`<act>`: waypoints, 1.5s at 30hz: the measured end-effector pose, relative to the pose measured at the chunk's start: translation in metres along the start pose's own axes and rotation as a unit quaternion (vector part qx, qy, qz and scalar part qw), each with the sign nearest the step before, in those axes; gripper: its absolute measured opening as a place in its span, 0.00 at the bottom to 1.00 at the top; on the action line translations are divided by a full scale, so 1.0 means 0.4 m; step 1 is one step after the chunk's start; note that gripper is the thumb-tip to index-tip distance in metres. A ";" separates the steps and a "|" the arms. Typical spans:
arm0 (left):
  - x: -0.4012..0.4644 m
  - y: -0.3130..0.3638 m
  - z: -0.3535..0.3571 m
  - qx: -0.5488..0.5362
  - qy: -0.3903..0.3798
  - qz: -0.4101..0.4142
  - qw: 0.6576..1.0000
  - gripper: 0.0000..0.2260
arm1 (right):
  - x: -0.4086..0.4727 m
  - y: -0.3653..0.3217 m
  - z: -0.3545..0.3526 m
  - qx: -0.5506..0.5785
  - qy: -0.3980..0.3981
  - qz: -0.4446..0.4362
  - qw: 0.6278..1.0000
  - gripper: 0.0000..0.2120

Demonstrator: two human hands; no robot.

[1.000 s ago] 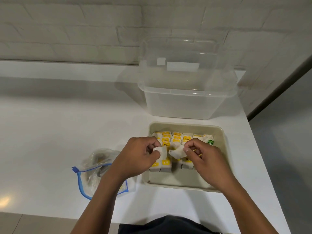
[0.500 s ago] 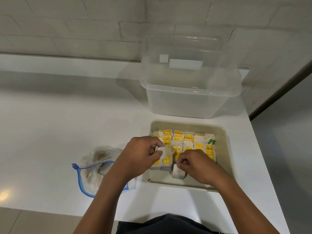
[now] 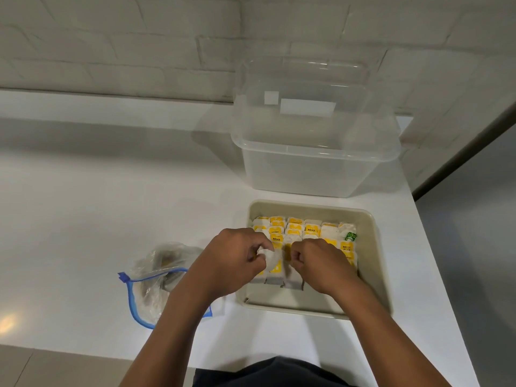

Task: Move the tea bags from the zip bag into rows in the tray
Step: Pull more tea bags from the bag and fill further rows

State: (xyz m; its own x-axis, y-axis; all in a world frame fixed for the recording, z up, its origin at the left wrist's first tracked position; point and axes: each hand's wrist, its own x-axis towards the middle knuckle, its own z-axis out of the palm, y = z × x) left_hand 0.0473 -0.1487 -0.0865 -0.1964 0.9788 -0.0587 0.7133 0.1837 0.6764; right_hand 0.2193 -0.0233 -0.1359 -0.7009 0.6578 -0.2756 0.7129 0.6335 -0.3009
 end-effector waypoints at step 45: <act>0.010 -0.018 0.012 0.001 -0.014 0.007 1.000 0.06 | -0.037 0.013 -0.047 0.091 -0.108 -0.010 0.990 0.07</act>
State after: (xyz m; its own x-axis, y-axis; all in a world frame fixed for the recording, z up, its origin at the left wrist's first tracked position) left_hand 0.0446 -0.1455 -0.0953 -0.1672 0.9835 -0.0695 0.7178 0.1697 0.6753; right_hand 0.2339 -0.0222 -0.1162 -0.7174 0.5311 -0.4510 0.6967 0.5486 -0.4623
